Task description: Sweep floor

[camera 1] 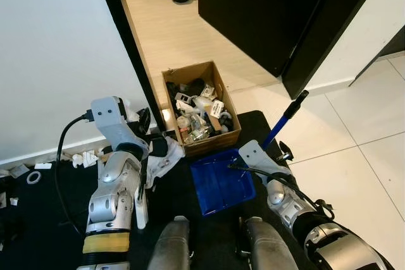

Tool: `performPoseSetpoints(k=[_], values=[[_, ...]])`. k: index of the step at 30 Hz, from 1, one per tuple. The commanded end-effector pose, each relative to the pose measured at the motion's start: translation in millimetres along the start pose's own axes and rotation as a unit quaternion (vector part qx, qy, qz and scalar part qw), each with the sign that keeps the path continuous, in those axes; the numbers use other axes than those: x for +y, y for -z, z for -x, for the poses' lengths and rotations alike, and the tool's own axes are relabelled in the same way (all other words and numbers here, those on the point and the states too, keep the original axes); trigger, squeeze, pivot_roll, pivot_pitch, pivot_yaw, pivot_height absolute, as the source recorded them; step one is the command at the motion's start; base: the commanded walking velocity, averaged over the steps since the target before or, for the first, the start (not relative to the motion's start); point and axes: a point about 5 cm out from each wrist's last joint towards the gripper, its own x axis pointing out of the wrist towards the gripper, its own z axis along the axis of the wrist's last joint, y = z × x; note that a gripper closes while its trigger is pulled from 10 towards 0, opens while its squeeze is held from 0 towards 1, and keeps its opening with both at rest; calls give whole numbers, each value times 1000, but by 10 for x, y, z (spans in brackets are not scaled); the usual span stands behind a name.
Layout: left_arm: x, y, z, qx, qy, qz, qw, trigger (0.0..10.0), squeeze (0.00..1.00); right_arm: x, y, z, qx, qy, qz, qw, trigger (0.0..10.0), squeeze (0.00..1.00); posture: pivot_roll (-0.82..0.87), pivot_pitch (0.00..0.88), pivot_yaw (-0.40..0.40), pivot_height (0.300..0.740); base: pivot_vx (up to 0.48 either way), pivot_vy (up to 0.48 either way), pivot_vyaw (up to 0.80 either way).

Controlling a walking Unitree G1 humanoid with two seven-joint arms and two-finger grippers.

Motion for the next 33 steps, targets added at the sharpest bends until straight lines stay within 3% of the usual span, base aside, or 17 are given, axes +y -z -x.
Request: performPoseSetpoints(k=[1, 33], values=[[75, 5, 29, 7, -8, -16, 1000, 10000, 0, 67, 82, 50, 16, -8, 7, 1000, 10000, 0, 56, 180, 43, 740, 0, 0, 0], [44, -39, -103, -14, -10, -6, 1000, 10000, 0, 62, 78, 42, 19, -10, 7, 1000, 10000, 0, 40, 124, 16, 740, 0, 0, 0]])
